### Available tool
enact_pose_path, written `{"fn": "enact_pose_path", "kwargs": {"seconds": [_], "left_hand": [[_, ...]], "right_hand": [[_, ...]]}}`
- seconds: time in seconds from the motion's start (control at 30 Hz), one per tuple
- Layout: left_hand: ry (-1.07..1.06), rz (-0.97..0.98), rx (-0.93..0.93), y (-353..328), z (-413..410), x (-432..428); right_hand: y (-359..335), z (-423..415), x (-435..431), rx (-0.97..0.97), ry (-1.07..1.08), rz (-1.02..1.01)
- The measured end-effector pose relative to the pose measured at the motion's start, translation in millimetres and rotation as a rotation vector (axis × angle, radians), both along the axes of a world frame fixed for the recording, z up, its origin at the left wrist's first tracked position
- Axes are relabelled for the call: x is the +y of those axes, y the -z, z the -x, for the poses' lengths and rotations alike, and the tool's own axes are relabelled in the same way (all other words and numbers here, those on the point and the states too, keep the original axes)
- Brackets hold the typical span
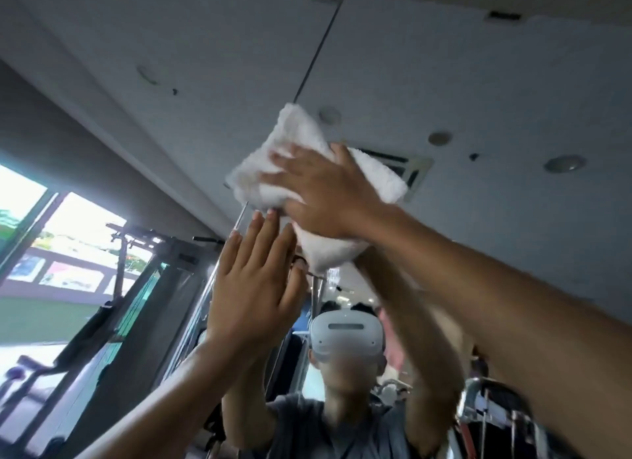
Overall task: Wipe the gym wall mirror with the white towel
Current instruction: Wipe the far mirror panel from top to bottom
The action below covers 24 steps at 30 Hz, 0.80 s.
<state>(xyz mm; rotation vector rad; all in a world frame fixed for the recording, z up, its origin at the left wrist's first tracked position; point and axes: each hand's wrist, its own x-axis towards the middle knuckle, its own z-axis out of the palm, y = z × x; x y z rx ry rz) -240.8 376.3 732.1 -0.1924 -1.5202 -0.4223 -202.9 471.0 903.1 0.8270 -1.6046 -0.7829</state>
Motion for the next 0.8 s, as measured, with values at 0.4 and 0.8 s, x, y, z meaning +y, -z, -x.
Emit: {"fn": "enact_pose_path", "kwargs": {"seconds": [0.4,0.8], "left_hand": [[-0.023,-0.034,-0.054,59.2,0.7,-4.6],[-0.06,-0.01,-0.068,93.6,-1.8,-7.5]], "right_hand": [[10.5,7.8,-8.6,0.098,-0.02,0.407],[12.7,-0.7,21.7,0.094,-0.055,0.485]]}}
